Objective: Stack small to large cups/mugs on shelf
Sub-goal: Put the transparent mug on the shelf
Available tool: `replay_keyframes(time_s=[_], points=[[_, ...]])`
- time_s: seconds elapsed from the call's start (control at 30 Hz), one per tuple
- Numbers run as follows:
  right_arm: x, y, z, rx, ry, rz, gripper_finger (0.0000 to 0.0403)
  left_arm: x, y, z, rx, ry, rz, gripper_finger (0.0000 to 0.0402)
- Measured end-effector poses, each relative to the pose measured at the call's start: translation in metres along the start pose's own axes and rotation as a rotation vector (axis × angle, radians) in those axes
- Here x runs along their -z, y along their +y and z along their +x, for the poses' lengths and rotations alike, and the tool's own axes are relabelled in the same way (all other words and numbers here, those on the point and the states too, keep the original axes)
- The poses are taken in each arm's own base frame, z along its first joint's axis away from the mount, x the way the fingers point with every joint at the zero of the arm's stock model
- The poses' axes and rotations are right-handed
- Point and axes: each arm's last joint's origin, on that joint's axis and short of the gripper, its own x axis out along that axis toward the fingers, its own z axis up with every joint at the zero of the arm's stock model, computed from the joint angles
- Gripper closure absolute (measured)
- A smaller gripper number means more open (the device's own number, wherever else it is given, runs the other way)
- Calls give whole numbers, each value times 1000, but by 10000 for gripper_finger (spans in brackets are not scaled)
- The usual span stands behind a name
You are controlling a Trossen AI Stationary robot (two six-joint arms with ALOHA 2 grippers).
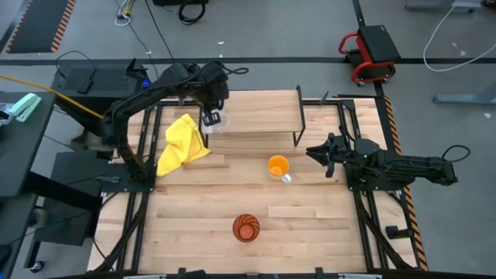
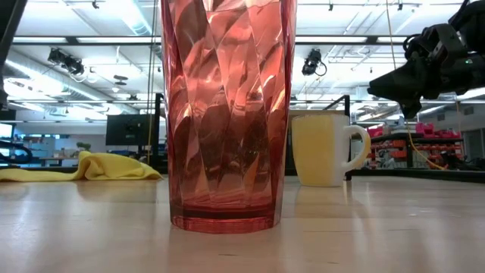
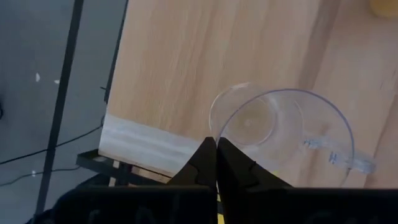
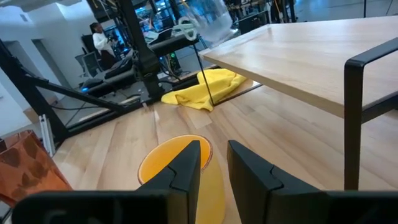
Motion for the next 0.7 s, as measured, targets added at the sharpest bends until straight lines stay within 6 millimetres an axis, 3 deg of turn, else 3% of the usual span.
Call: replay_keyframes(time_s=[0.13, 0.4, 0.7], points=[[0, 0, 0, 5, 1, 0, 315, -2, 11, 14, -7, 21, -1, 395], [0, 0, 0, 5, 1, -15, 315, 5, 35, 19, -36, 23, -43, 395], [0, 0, 0, 13, -1, -23, 315, 3, 37, 19, -8, -26, -26, 395]])
